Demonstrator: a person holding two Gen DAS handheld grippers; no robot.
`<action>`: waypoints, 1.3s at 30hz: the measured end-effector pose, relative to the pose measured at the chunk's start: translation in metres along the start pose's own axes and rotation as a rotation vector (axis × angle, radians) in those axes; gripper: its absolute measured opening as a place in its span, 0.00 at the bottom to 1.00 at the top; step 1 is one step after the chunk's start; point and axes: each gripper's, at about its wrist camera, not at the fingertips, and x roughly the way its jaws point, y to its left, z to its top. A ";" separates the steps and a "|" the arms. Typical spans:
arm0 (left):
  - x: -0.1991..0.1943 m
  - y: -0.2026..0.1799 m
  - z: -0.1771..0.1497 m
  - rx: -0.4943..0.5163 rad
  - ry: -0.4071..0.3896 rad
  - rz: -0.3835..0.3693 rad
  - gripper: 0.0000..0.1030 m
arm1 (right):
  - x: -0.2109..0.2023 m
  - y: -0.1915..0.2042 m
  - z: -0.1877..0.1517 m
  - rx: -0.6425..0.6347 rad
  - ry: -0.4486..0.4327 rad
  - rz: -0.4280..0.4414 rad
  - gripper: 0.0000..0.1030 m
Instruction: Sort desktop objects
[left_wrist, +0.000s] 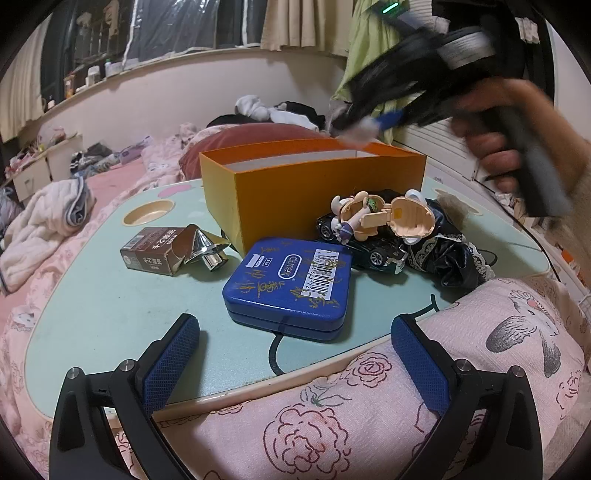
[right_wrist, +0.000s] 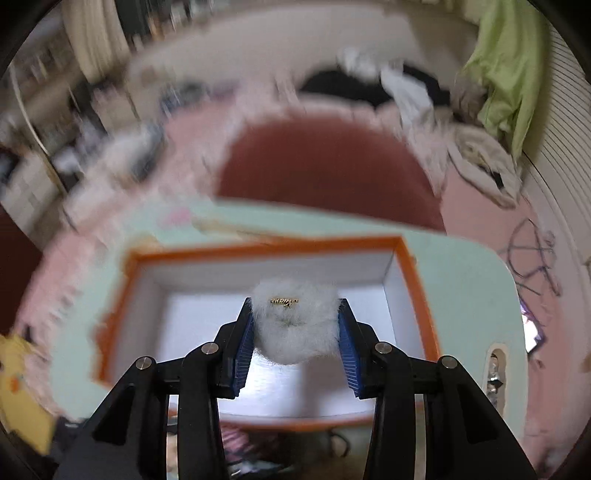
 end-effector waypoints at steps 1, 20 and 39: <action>0.000 0.000 0.000 0.000 0.000 0.000 1.00 | -0.014 -0.002 -0.006 0.005 -0.022 0.045 0.41; -0.001 0.000 -0.001 0.000 -0.001 -0.001 1.00 | -0.080 -0.024 -0.163 -0.034 -0.222 0.103 0.69; -0.046 -0.012 0.049 -0.046 -0.140 -0.074 1.00 | -0.027 -0.004 -0.190 -0.146 -0.252 -0.016 0.78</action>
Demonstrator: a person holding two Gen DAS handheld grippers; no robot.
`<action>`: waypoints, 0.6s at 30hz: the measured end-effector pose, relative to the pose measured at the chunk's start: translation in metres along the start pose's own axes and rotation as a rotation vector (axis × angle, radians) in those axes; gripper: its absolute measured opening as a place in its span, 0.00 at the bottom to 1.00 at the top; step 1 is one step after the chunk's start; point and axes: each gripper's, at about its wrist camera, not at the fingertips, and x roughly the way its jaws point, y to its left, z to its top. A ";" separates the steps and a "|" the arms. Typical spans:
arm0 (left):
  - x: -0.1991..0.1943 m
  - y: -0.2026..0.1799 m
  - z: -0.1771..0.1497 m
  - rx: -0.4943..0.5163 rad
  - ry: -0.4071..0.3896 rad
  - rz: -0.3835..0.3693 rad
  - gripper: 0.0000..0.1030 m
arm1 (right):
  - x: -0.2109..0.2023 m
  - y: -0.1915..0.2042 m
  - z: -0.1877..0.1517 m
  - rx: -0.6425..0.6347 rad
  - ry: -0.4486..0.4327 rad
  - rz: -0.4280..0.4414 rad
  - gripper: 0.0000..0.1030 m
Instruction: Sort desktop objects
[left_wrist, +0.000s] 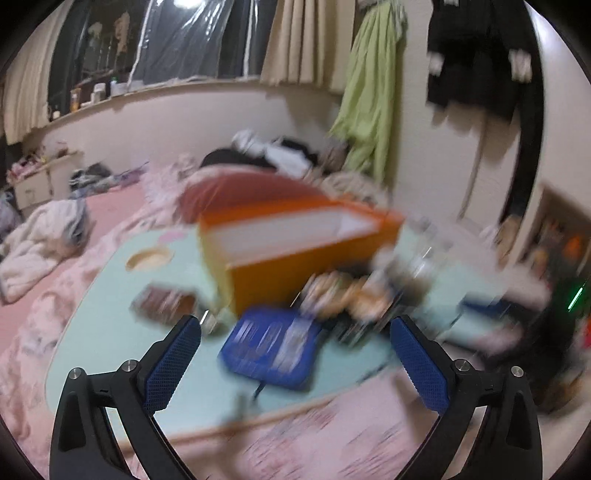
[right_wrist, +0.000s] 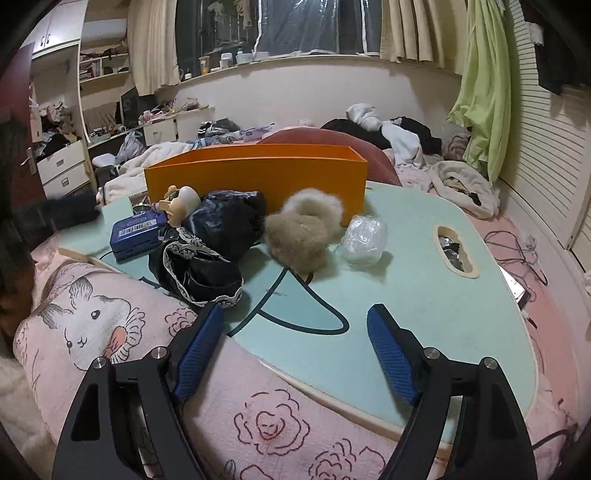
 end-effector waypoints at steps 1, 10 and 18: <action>0.001 -0.003 0.017 -0.008 0.000 -0.022 1.00 | -0.001 -0.001 0.000 0.000 0.000 0.000 0.78; 0.118 -0.013 0.117 -0.143 0.311 -0.087 0.91 | -0.002 -0.001 0.001 0.000 0.000 0.001 0.78; 0.217 -0.037 0.107 -0.109 0.563 0.012 0.82 | -0.003 -0.002 0.000 0.000 0.000 0.002 0.78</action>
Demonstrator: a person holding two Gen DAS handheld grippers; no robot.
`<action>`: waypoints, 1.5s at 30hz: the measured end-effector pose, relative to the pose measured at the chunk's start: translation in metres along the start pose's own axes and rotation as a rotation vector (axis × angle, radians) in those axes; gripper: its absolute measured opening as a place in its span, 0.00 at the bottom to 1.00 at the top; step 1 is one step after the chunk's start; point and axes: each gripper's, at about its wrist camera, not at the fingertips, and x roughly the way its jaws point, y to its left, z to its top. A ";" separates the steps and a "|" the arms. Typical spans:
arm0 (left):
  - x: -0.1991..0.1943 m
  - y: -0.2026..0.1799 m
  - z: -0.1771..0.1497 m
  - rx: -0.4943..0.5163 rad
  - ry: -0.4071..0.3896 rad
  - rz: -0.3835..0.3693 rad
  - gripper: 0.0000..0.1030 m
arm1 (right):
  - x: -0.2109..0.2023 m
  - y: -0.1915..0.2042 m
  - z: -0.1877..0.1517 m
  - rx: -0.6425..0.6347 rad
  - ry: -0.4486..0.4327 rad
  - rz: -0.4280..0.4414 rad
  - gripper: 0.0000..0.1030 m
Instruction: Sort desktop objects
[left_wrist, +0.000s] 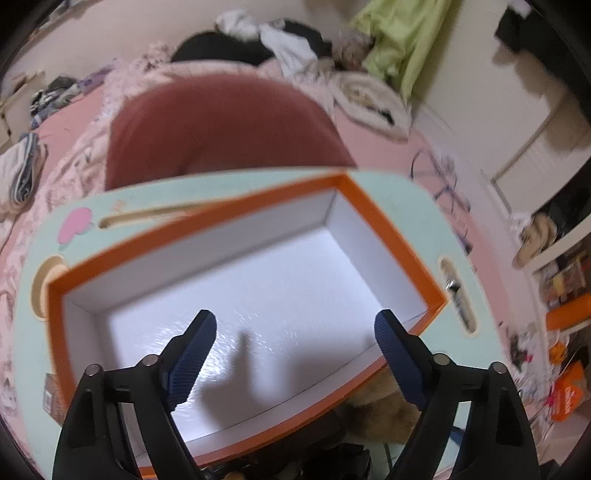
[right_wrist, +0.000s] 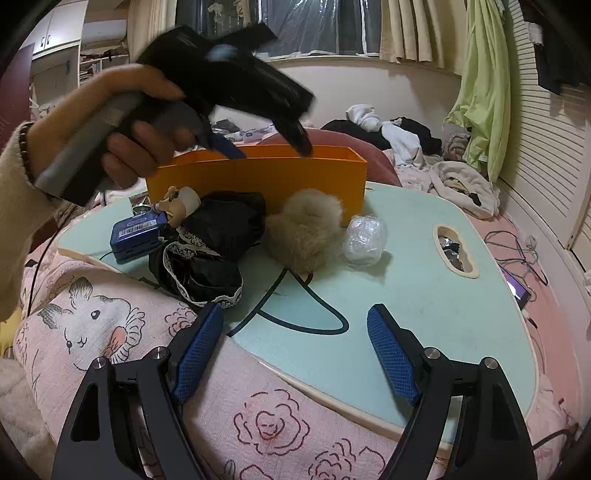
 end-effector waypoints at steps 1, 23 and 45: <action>0.000 -0.002 -0.003 0.005 -0.013 0.004 0.82 | 0.001 0.000 0.000 0.000 0.001 0.000 0.78; -0.024 0.007 -0.023 0.027 -0.102 -0.008 0.82 | -0.003 -0.001 -0.003 0.001 -0.002 0.001 0.78; -0.081 0.089 -0.235 0.045 -0.429 0.140 0.89 | -0.003 -0.002 -0.004 0.001 -0.002 0.002 0.78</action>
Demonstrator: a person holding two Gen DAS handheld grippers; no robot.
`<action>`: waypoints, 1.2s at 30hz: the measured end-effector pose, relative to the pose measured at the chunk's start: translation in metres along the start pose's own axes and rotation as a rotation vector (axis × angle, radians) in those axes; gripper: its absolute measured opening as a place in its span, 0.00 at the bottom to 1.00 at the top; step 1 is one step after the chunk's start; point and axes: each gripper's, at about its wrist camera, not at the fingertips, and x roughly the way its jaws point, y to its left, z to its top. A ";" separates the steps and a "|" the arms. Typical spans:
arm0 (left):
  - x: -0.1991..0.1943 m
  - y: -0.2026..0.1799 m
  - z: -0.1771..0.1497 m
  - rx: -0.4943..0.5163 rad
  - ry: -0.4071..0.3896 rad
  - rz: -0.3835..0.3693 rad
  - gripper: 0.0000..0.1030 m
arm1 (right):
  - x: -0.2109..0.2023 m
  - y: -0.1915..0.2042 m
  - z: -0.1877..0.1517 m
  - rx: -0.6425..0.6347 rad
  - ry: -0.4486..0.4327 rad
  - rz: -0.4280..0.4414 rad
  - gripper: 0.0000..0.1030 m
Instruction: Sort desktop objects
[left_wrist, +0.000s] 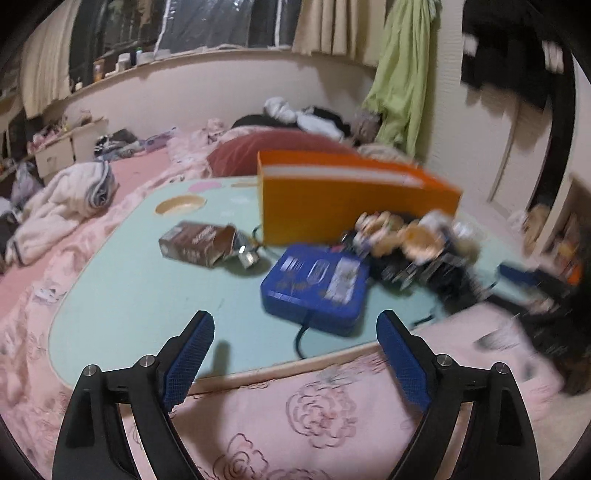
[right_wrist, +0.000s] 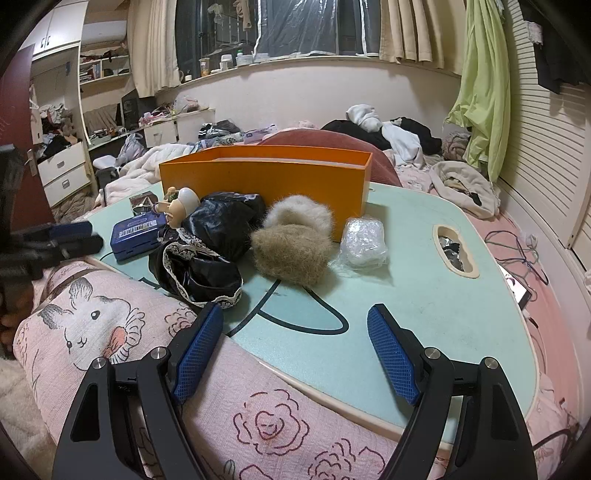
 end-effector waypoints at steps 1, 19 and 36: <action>0.008 -0.002 -0.002 0.013 0.019 0.008 0.93 | 0.001 0.000 0.000 0.000 0.000 0.000 0.78; 0.010 -0.002 -0.007 0.021 -0.014 0.008 1.00 | 0.000 -0.003 -0.001 0.000 0.000 0.002 0.79; 0.002 0.014 -0.007 -0.025 -0.050 -0.036 0.98 | 0.000 -0.004 -0.001 0.000 0.001 0.004 0.79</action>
